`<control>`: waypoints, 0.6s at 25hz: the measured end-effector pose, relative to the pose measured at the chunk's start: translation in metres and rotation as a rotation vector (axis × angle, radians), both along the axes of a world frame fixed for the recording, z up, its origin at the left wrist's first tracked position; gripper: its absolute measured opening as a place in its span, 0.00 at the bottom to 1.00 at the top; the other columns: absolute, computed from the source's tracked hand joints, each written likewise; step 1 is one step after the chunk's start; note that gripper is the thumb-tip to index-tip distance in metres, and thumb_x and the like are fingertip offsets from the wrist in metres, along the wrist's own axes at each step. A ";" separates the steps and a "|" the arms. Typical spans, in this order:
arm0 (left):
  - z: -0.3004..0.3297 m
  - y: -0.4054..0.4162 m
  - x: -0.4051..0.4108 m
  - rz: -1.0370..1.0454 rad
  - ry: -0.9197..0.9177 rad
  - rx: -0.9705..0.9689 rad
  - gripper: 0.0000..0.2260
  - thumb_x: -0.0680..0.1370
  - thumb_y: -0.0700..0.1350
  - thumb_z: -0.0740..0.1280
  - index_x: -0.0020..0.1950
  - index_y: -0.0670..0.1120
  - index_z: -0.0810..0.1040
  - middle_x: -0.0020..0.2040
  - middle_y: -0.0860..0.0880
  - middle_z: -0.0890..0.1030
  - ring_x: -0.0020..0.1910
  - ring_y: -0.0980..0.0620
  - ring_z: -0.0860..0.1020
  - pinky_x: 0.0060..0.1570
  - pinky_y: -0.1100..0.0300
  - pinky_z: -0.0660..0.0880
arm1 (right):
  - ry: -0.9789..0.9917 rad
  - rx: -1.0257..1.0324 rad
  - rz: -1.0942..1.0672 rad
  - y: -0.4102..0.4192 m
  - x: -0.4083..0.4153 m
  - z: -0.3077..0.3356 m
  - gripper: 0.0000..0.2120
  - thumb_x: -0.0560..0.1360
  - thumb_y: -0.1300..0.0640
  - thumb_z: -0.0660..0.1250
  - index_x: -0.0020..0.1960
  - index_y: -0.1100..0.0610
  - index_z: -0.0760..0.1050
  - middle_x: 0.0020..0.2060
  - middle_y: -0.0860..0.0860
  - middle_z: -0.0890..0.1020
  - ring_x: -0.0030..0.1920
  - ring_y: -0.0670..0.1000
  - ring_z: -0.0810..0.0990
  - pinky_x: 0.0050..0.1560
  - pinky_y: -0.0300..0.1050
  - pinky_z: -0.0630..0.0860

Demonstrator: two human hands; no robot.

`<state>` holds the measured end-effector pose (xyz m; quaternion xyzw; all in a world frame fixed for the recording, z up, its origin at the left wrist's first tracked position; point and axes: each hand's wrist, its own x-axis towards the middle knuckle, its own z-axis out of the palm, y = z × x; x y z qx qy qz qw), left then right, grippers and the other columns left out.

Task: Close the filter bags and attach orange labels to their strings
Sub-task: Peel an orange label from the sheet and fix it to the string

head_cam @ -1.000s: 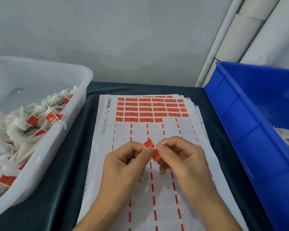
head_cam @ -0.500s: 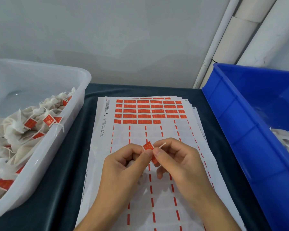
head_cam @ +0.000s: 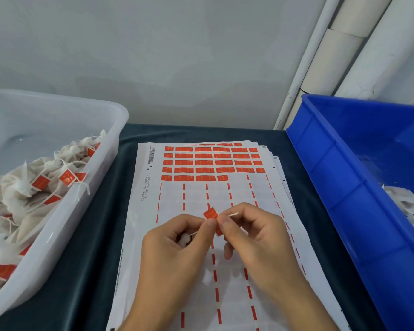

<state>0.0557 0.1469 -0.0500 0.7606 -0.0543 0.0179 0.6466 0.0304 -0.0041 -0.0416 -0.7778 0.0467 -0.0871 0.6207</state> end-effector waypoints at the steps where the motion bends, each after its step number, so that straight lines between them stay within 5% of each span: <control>1: -0.001 0.000 0.000 0.022 -0.014 0.013 0.03 0.75 0.53 0.74 0.43 0.63 0.85 0.36 0.58 0.85 0.39 0.60 0.82 0.37 0.71 0.76 | 0.000 -0.004 -0.015 0.000 0.000 -0.001 0.06 0.81 0.53 0.70 0.46 0.48 0.85 0.40 0.47 0.86 0.35 0.53 0.84 0.38 0.44 0.82; 7: 0.001 0.002 -0.006 0.067 -0.220 0.080 0.10 0.73 0.53 0.77 0.41 0.55 0.76 0.35 0.54 0.78 0.35 0.54 0.77 0.33 0.70 0.72 | 0.033 0.049 -0.050 -0.001 0.000 -0.002 0.08 0.81 0.56 0.71 0.44 0.49 0.86 0.39 0.48 0.86 0.35 0.54 0.84 0.36 0.46 0.82; 11: 0.006 0.001 -0.007 0.042 -0.321 0.130 0.03 0.74 0.55 0.73 0.47 0.59 0.82 0.41 0.60 0.82 0.41 0.52 0.80 0.36 0.69 0.75 | 0.060 0.070 -0.044 -0.002 0.000 0.000 0.08 0.81 0.54 0.70 0.45 0.48 0.87 0.39 0.48 0.87 0.36 0.54 0.84 0.35 0.46 0.82; 15: 0.005 0.001 -0.007 0.042 -0.310 0.133 0.07 0.74 0.54 0.73 0.52 0.58 0.85 0.42 0.63 0.82 0.43 0.53 0.79 0.41 0.70 0.75 | 0.034 0.013 -0.066 -0.004 -0.001 0.001 0.09 0.80 0.48 0.69 0.45 0.46 0.87 0.38 0.48 0.86 0.36 0.53 0.85 0.36 0.44 0.83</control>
